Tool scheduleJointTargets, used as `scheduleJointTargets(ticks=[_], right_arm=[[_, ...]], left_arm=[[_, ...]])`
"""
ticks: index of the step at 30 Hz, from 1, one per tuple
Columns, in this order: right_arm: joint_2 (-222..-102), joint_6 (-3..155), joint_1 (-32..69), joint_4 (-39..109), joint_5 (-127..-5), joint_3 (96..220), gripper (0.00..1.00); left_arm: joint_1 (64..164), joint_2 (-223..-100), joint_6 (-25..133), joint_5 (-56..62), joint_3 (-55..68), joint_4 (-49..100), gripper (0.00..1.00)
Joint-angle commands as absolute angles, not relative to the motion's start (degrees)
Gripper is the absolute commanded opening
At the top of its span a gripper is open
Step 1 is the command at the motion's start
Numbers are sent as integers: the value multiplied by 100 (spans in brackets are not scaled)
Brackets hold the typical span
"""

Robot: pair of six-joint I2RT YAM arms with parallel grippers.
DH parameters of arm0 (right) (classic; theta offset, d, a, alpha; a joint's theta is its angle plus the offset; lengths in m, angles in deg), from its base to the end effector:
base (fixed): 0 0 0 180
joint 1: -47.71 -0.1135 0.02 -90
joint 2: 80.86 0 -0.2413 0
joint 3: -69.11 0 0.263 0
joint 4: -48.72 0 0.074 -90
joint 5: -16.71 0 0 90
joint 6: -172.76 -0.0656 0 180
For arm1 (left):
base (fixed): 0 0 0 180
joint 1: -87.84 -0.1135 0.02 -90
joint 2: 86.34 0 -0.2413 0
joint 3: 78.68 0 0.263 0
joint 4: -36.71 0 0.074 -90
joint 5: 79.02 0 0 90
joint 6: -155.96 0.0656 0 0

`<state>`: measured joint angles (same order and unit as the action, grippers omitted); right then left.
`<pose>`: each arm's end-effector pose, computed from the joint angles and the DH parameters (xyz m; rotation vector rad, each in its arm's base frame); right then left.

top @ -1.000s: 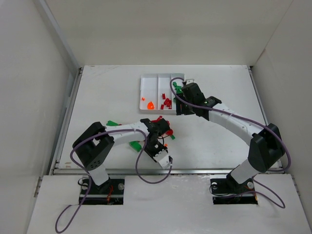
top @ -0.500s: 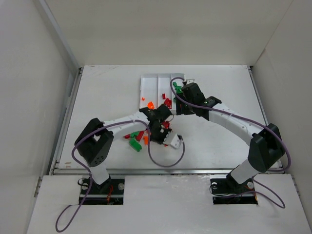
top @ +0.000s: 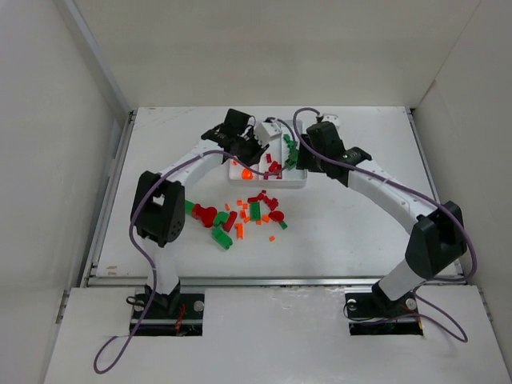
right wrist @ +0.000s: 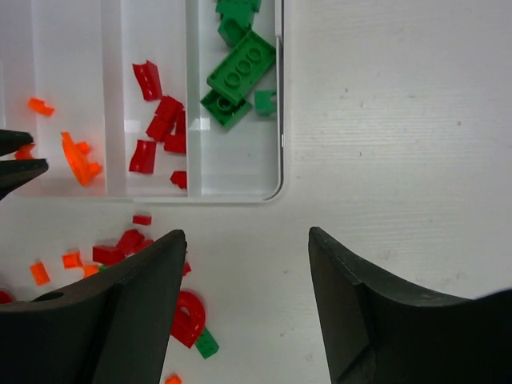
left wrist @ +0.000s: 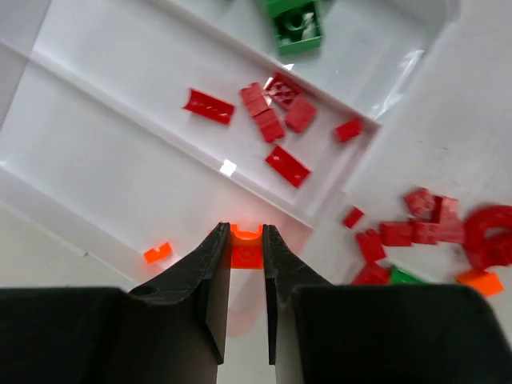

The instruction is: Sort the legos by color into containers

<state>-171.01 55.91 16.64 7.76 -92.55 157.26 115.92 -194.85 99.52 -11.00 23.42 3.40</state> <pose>0.3392 0.1791 0.2530 0.0838 2.2720 0.1412 0.3958 -0.2390 0.2268 1.3126 1.8049 -0.3813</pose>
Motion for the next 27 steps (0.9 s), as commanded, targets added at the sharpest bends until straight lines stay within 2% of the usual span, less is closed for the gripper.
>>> scheduleJointTargets(ticks=[1, 2, 3, 8, 9, 10, 11, 13, 14, 15, 23, 27], right_arm=[[-17383, 5727, 1721, 987, -9368, 16297, 68], [-17446, 5797, 1721, 987, -9368, 16368, 68], [-17499, 5867, 1721, 934, -9368, 16421, 68], [-17640, 5999, 1721, 934, -9368, 16562, 68], [-17640, 5999, 1782, 934, -9368, 16562, 68], [-17640, 5999, 1783, 934, -9368, 16562, 68], [-17692, 6052, 1783, 934, -9368, 16623, 68], [-17692, 6052, 1783, 829, -9368, 16624, 68], [-17692, 6104, 1783, 828, -9368, 16624, 68], [-17631, 6105, 1783, 776, -9368, 16624, 68], [-17095, 6105, 1783, 776, -9420, 16238, 68], [-16674, 6053, 1652, 714, -9569, 16062, 70]], left_arm=[[11421, -19874, 9407, -977, 2758, 585, 6], [11421, -19954, 9460, -977, 2759, 638, 15], [11421, -20015, 9461, -872, 2811, 638, 18], [11368, -20148, 9540, -547, 2812, 1024, 18], [11316, -20148, 9601, -546, 2812, 1077, 22], [11315, -20148, 9601, -546, 2812, 1130, 30], [11315, -20148, 9601, -494, 2812, 1130, 46], [11315, -20148, 9523, -441, 2759, 1252, 64], [11315, -20052, 9522, -380, 2759, 1305, 79], [11315, -19990, 9522, -379, 2602, 1376, 100], [11518, -18498, 10092, -107, 2039, 1237, 100], [11711, -17627, 10726, -1518, 1618, 517, 100]])
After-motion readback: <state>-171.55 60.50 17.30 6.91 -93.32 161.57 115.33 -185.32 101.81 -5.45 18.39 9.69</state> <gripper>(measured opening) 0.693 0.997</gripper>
